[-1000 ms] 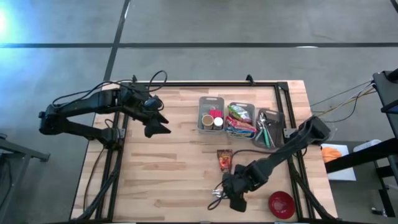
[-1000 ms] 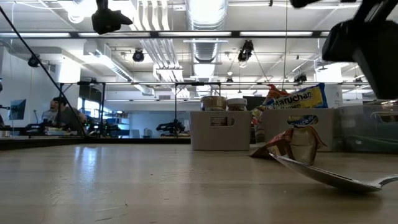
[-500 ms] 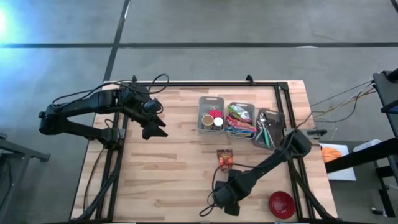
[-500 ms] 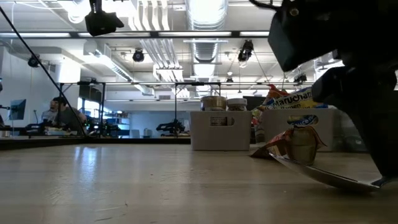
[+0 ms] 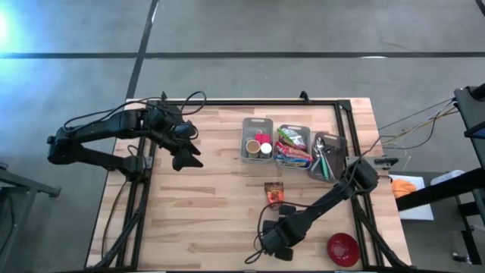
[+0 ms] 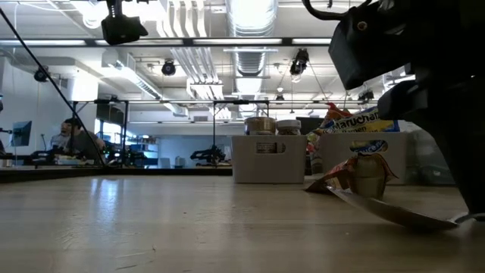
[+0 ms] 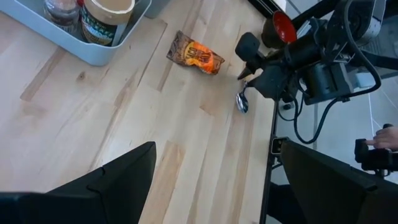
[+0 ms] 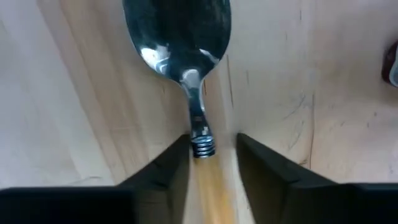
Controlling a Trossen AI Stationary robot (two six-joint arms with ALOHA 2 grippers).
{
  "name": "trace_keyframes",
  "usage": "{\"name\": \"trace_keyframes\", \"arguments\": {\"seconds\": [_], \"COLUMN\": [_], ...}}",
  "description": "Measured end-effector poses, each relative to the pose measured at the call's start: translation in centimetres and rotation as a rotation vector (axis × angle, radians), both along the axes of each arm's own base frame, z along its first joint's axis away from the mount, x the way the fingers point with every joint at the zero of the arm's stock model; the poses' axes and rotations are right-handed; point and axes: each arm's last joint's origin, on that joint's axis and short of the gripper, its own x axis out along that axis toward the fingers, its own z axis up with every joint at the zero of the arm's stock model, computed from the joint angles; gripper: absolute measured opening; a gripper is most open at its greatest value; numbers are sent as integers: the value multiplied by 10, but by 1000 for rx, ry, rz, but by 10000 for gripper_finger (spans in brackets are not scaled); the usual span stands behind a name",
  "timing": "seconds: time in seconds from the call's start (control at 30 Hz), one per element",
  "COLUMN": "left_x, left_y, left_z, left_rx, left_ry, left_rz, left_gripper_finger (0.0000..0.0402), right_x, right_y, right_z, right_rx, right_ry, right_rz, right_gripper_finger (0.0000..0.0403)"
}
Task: Pick & Place Food Item
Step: Put the orange spoon into the black bin
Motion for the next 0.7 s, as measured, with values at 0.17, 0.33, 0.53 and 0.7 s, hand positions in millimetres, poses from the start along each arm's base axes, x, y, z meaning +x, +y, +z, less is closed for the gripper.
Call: {"name": "trace_keyframes", "arguments": {"seconds": [0.17,0.33,0.53,0.7], "left_x": [-1,-2,-2,-2], "left_y": [0,0,-1,-1], "left_z": [-1,-2,-2,-2], "left_rx": [-2,-5,-8,-20], "left_ry": [8,27,30,28], "left_rz": [0,0,2,-8], "left_gripper_finger": [349,349,349,349], "right_x": [0,-1,-4,-17], "right_y": [0,3,2,-9], "right_z": [-2,3,33,72], "right_rx": [-2,-6,5,-25], "right_ry": [3,-15,-78,-153], "right_rz": [-39,-107,-228,-343], "right_gripper_finger": [48,30,30,30]}}
